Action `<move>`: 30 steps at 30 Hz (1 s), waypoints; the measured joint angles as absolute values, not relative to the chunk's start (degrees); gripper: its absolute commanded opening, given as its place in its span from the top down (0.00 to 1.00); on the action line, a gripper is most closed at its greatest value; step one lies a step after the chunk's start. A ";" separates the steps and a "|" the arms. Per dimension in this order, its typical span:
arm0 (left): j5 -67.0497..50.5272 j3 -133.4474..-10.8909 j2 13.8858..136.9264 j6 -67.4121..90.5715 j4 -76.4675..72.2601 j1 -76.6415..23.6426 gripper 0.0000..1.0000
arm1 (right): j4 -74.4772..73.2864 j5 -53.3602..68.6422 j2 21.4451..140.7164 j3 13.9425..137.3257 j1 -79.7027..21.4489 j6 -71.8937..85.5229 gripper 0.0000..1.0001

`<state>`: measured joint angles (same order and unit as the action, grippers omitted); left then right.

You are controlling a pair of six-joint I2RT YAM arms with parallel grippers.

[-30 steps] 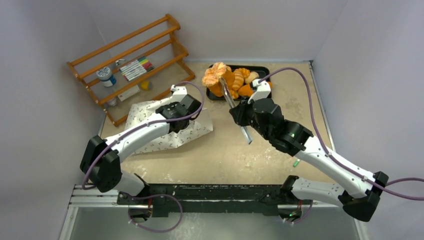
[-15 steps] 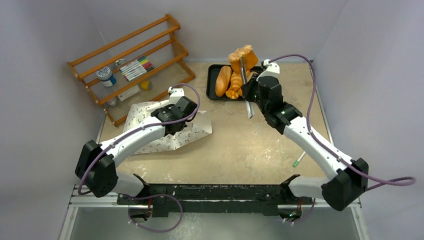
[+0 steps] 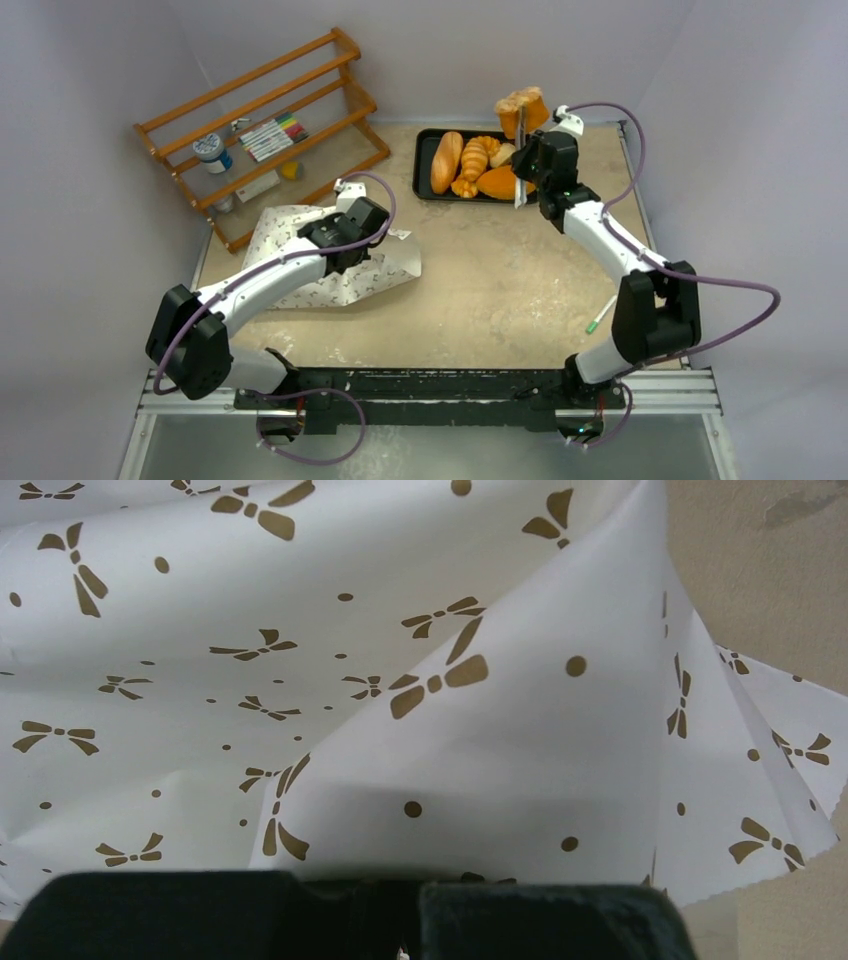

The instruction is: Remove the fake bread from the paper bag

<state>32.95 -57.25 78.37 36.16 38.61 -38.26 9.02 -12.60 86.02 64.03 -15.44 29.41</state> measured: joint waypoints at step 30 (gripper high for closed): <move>28.91 -56.42 78.41 33.34 36.40 -35.24 1.00 | 21.78 -7.38 96.84 58.52 -8.19 33.98 1.00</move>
<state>28.91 -56.42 78.41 33.34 36.40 -35.24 21.78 -7.38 96.84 58.52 -8.19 33.98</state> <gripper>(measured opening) 0.005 0.195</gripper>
